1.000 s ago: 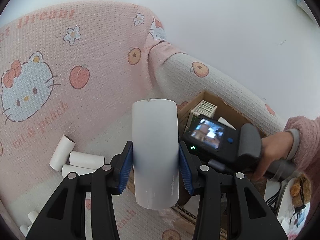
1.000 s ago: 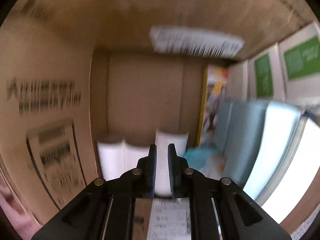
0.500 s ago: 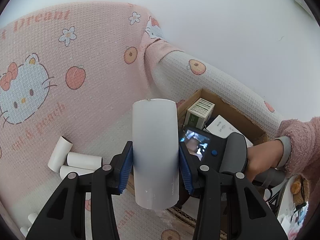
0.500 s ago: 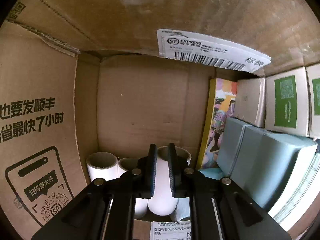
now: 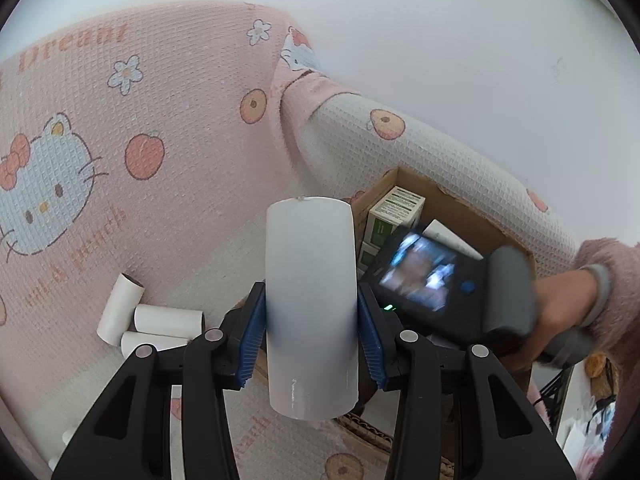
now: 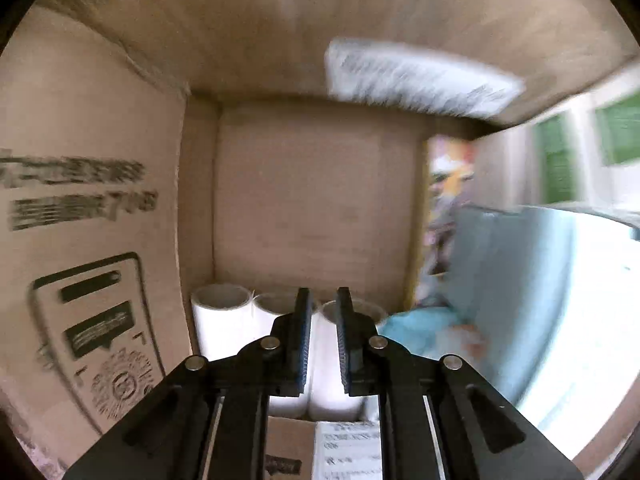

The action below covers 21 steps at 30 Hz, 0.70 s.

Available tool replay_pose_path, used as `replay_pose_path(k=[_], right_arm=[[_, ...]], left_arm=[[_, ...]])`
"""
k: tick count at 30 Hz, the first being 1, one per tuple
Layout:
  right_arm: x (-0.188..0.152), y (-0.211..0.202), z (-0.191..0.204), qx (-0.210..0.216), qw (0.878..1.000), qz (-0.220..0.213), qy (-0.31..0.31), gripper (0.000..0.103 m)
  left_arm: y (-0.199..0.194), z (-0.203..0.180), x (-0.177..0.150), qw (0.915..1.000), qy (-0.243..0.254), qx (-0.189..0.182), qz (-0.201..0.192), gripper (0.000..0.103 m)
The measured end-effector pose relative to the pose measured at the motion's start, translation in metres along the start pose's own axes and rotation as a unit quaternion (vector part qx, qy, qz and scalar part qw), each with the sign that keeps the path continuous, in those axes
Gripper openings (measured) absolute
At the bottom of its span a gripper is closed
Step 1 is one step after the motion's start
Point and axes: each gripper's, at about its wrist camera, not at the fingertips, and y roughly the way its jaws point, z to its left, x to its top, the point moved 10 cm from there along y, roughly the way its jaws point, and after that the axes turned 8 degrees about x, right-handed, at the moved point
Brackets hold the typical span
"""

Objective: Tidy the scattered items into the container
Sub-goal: 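Carry the white tube held in the left gripper over the box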

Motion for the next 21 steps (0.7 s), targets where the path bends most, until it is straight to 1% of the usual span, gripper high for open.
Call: replay_pose_path(k=[1,2,5,6,9,10,12,14,16,18,20,21], right_arm=[[0.0,-0.008,0.0,0.0,1.0,-0.011,-0.003,0.009],[-0.001,-0.02,0.0,0.008,1.0,-0.025,-0.001,0.009],[-0.01,-0.043,-0.002,0.022,0.999,-0.05,0.004,0.009],[-0.013,-0.049,-0.002,0.02,0.998,-0.054,-0.006,0.009],[-0.018,-0.069,-0.006,0.012,0.996,-0.092,-0.009,0.009],[-0.018,-0.077,-0.009,0.016,0.994,-0.111,-0.001,0.009],[-0.017,-0.087,-0.013,0.034,0.99,-0.135,0.014,0.009],[-0.014,-0.095,-0.018,0.059,0.985,-0.16,0.038,0.009],[-0.011,-0.1,-0.025,0.076,0.979,-0.179,0.064,0.009],[-0.011,-0.101,-0.029,0.077,0.978,-0.18,0.074,0.009],[-0.011,-0.101,-0.03,0.073,0.978,-0.181,0.074,0.009],[-0.011,-0.1,-0.03,0.072,0.979,-0.178,0.069,0.009]], left_arm=[[0.0,-0.001,0.0,1.0,0.002,0.002,0.002,0.047],[0.001,-0.003,0.0,1.0,0.002,0.003,0.006,0.047],[0.002,-0.008,0.002,0.9999,0.003,-0.006,0.012,0.047],[0.004,-0.013,0.002,0.9998,0.008,-0.009,0.018,0.047],[0.01,-0.025,0.003,0.9987,0.036,-0.008,0.036,0.047],[0.013,-0.029,0.003,0.9979,0.049,-0.006,0.043,0.047],[0.016,-0.038,0.004,0.9962,0.064,-0.007,0.059,0.047],[0.019,-0.042,0.004,0.9952,0.066,-0.007,0.072,0.047],[0.025,-0.048,0.005,0.9943,0.06,-0.012,0.088,0.047],[0.03,-0.05,0.004,0.993,0.054,-0.014,0.104,0.047],[0.037,-0.055,0.002,0.9905,0.05,-0.007,0.128,0.047],[0.043,-0.057,-0.002,0.9883,0.046,0.001,0.145,0.047]])
